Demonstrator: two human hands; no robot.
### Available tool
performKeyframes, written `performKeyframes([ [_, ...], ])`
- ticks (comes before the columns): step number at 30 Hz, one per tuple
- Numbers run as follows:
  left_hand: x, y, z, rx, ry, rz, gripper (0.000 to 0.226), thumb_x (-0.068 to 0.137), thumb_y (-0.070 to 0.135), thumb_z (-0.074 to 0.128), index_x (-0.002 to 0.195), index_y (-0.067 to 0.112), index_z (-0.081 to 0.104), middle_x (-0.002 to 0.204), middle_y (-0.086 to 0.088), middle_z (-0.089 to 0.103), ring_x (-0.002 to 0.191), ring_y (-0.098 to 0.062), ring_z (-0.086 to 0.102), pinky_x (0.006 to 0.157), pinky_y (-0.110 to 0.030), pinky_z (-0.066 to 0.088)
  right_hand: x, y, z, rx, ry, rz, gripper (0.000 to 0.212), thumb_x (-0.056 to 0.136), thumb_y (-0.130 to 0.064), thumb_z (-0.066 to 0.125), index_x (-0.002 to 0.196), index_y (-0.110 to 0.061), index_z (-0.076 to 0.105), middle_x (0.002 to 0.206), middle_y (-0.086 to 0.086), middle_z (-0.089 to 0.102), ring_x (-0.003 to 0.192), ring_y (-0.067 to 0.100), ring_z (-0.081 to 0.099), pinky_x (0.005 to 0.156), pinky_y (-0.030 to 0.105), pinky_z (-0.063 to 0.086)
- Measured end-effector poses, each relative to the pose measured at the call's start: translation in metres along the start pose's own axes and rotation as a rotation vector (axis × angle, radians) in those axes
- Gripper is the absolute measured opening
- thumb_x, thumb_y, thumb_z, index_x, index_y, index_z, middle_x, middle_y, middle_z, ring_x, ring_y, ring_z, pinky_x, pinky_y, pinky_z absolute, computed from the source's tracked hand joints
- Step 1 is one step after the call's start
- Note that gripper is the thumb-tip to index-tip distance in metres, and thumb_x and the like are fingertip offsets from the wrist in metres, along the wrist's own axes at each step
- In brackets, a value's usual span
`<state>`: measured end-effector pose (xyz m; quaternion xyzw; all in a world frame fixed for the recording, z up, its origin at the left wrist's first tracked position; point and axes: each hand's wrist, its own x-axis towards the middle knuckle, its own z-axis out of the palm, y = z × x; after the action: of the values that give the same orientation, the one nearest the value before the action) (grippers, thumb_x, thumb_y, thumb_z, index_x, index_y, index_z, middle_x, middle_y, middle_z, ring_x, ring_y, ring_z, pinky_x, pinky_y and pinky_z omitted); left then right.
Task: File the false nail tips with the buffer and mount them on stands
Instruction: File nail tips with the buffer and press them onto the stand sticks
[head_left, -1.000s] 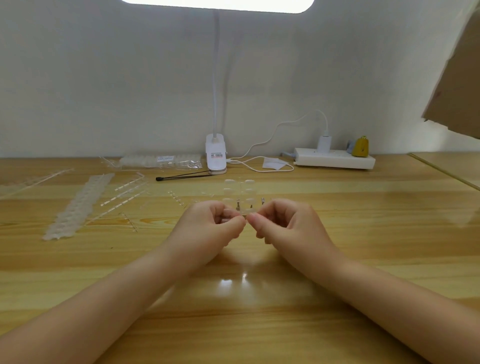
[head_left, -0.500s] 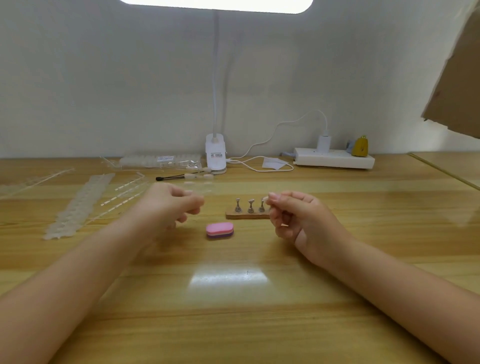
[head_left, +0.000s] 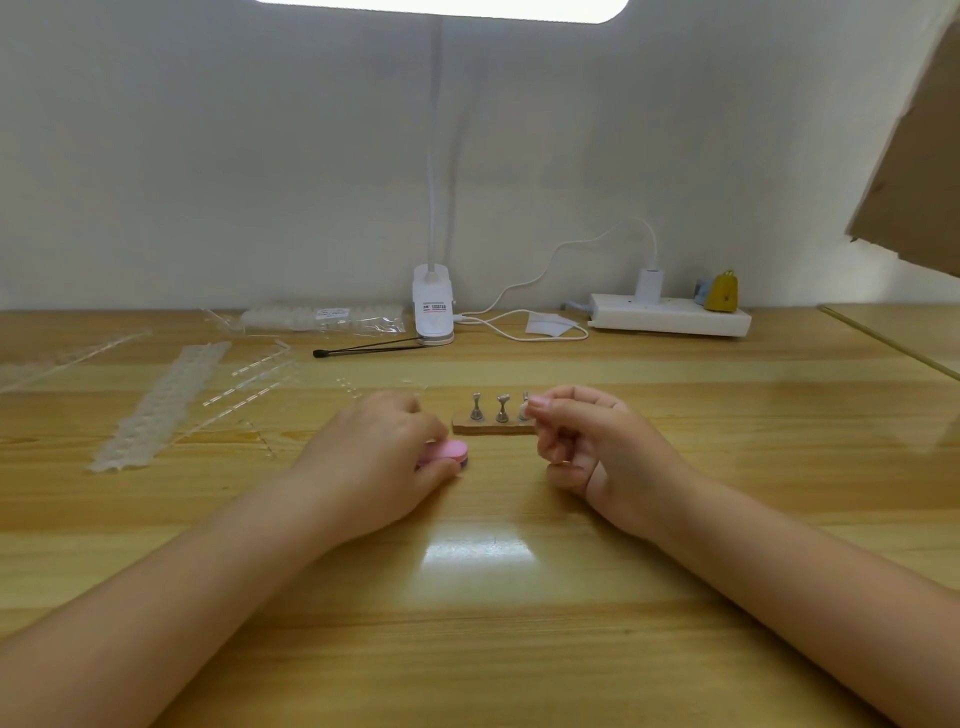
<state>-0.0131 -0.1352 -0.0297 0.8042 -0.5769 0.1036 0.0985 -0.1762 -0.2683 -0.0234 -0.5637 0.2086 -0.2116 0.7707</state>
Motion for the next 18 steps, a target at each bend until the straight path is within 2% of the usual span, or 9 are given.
performKeyframes([
  [2, -0.001, 0.0, 0.0, -0.044, 0.019, 0.031, 0.038, 0.093, 0.054, 0.045, 0.109, 0.026, 0.065, 0.097, 0.007, 0.054, 0.095, -0.014, 0.047, 0.077, -0.027, 0.039, 0.0, -0.001, 0.0, 0.04, -0.021, 0.017, 0.024, 0.072, -0.017, 0.069, 0.09, -0.005, 0.059, 0.056, -0.002, 0.045, 0.046, 0.006, 0.032, 0.036, 0.015, 0.023],
  [6, -0.004, 0.015, -0.007, -0.263, 0.496, 0.168, 0.035, 0.097, 0.036, 0.051, 0.112, 0.01, 0.068, 0.096, -0.004, 0.063, 0.086, -0.022, 0.059, 0.076, -0.032, 0.047, 0.004, 0.0, -0.001, 0.136, -0.012, 0.05, 0.019, 0.072, -0.02, 0.068, 0.083, -0.005, 0.064, 0.056, -0.003, 0.037, 0.044, 0.004, 0.025, 0.032, 0.012, 0.021],
  [8, -0.008, 0.031, -0.01, -0.388, 0.463, 0.188, 0.045, 0.099, 0.052, 0.037, 0.108, 0.02, 0.067, 0.097, 0.008, 0.063, 0.086, -0.006, 0.057, 0.074, -0.02, 0.042, 0.006, 0.001, -0.001, 0.158, -0.008, 0.056, 0.011, 0.073, -0.019, 0.066, 0.074, -0.007, 0.066, 0.059, -0.002, 0.033, 0.044, 0.004, 0.024, 0.03, 0.012, 0.021],
  [9, -0.01, 0.036, -0.01, -0.334, 0.47, 0.255, 0.037, 0.099, 0.05, 0.041, 0.106, 0.024, 0.065, 0.098, 0.012, 0.059, 0.086, -0.002, 0.054, 0.075, -0.017, 0.038, 0.006, 0.002, -0.001, 0.163, -0.022, 0.062, 0.009, 0.074, -0.018, 0.066, 0.071, -0.009, 0.066, 0.06, -0.001, 0.031, 0.043, 0.003, 0.024, 0.03, 0.011, 0.02],
  [10, -0.011, 0.038, -0.005, -0.226, 0.52, 0.365, 0.018, 0.098, 0.034, 0.052, 0.109, 0.024, 0.062, 0.102, 0.008, 0.055, 0.088, -0.006, 0.052, 0.079, -0.019, 0.038, 0.005, 0.003, 0.0, 0.159, -0.046, 0.073, 0.008, 0.075, -0.017, 0.065, 0.071, -0.01, 0.064, 0.061, -0.001, 0.031, 0.043, 0.003, 0.025, 0.031, 0.012, 0.019],
  [12, -0.014, 0.034, 0.003, -0.05, 0.623, 0.491, 0.035, 0.083, 0.003, 0.07, 0.113, 0.021, 0.063, 0.107, -0.003, 0.055, 0.089, -0.019, 0.052, 0.083, -0.028, 0.041, 0.004, 0.004, 0.001, 0.131, -0.113, 0.1, 0.008, 0.076, -0.017, 0.064, 0.075, -0.01, 0.059, 0.059, -0.002, 0.032, 0.043, 0.003, 0.026, 0.033, 0.012, 0.018],
  [13, -0.012, 0.027, 0.003, -0.036, 0.615, 0.465, 0.04, 0.077, -0.002, 0.074, 0.11, 0.02, 0.066, 0.105, -0.007, 0.058, 0.088, -0.023, 0.053, 0.081, -0.032, 0.042, 0.004, 0.005, 0.001, 0.12, -0.144, 0.112, 0.008, 0.076, -0.017, 0.063, 0.074, -0.011, 0.058, 0.057, -0.002, 0.033, 0.043, 0.003, 0.027, 0.033, 0.012, 0.018],
  [16, -0.009, 0.013, 0.003, -0.044, 0.637, 0.317, 0.043, 0.076, 0.003, 0.077, 0.107, 0.028, 0.06, 0.098, -0.008, 0.064, 0.085, -0.03, 0.056, 0.076, -0.039, 0.047, 0.004, 0.005, 0.002, 0.115, -0.176, 0.136, 0.011, 0.075, -0.02, 0.062, 0.067, -0.012, 0.065, 0.055, -0.004, 0.033, 0.045, 0.004, 0.026, 0.033, 0.012, 0.019],
  [18, -0.009, 0.017, 0.002, -0.043, 0.719, 0.357, 0.039, 0.081, 0.011, 0.073, 0.108, 0.031, 0.054, 0.098, -0.006, 0.065, 0.083, -0.028, 0.057, 0.076, -0.038, 0.045, 0.004, 0.006, 0.002, 0.116, -0.178, 0.13, 0.008, 0.075, -0.019, 0.062, 0.072, -0.012, 0.062, 0.056, -0.003, 0.033, 0.045, 0.004, 0.027, 0.033, 0.012, 0.019],
])
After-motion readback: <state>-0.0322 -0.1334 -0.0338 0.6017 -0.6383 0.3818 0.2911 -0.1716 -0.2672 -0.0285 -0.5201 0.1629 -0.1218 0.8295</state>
